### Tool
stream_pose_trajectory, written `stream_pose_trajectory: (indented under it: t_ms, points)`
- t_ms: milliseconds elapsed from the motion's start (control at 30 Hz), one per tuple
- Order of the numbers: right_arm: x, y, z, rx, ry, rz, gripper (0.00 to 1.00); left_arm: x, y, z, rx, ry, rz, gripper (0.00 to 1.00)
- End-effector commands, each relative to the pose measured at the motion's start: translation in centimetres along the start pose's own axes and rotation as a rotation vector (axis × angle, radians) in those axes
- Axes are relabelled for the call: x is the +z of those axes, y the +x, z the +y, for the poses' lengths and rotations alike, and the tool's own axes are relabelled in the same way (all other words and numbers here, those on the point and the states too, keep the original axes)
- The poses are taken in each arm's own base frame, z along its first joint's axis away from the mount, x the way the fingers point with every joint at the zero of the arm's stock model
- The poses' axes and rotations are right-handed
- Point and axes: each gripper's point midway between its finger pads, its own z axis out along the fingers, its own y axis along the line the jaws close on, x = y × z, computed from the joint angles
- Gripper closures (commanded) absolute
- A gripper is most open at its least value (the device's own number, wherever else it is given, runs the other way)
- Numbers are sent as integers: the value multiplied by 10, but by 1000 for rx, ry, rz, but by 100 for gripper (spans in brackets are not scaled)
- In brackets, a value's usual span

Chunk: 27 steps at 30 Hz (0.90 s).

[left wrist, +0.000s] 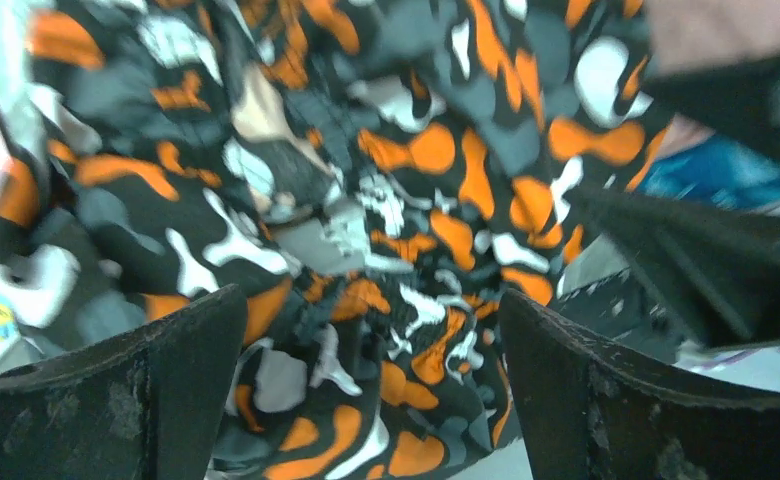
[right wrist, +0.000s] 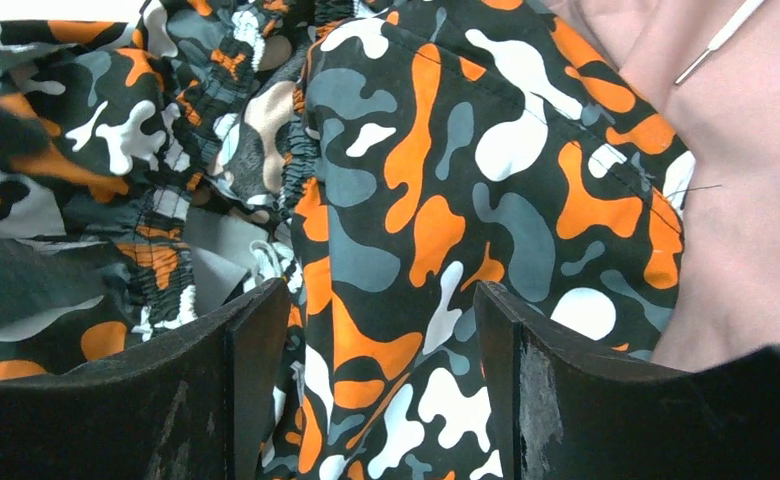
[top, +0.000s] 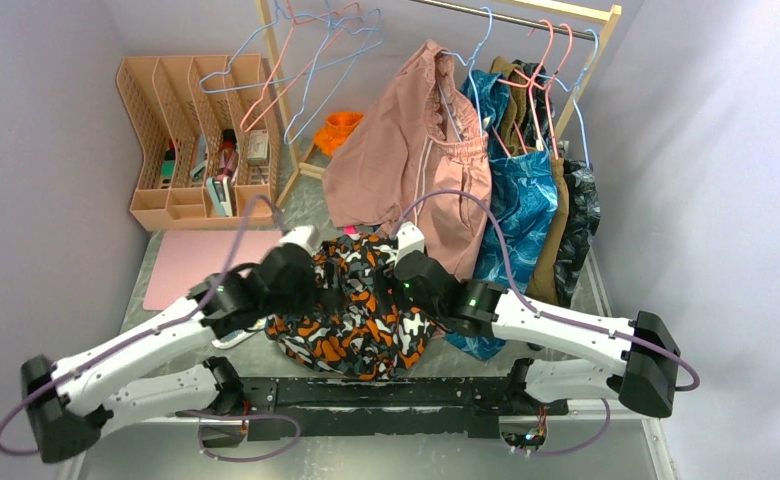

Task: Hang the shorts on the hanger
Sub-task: Adjust the shorts at the center of the board.

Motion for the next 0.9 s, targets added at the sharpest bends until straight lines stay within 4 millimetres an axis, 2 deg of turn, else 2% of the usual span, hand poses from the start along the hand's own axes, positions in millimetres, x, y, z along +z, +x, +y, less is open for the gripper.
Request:
stream_pose_trajectory:
  t_ms: [0,100,233,367,567,667,733,833,867]
  points:
    - [-5,-19,-7,18,38,-58,28,5,26,8,19,-180,34,1]
    - [-8,-22,-9,11,41,-71,28,16,49,22,56,-277,97,1]
    - [-7,-19,-8,-2,29,-66,27,25,72,46,41,-373,119,13]
    - [2,-13,9,-31,-48,-35,26,26,73,53,7,-363,77,36]
    - [28,-6,21,-86,-54,27,26,28,75,60,0,-389,66,91]
    - [44,0,13,-108,20,60,27,25,75,67,-14,-412,52,93]
    - [53,3,4,-121,88,74,36,21,69,68,-34,-404,15,93]
    - [60,-2,-2,-137,145,75,61,10,47,64,-58,-370,-77,93]
    - [60,-10,-2,-139,150,61,69,4,36,62,-61,-360,-119,93]
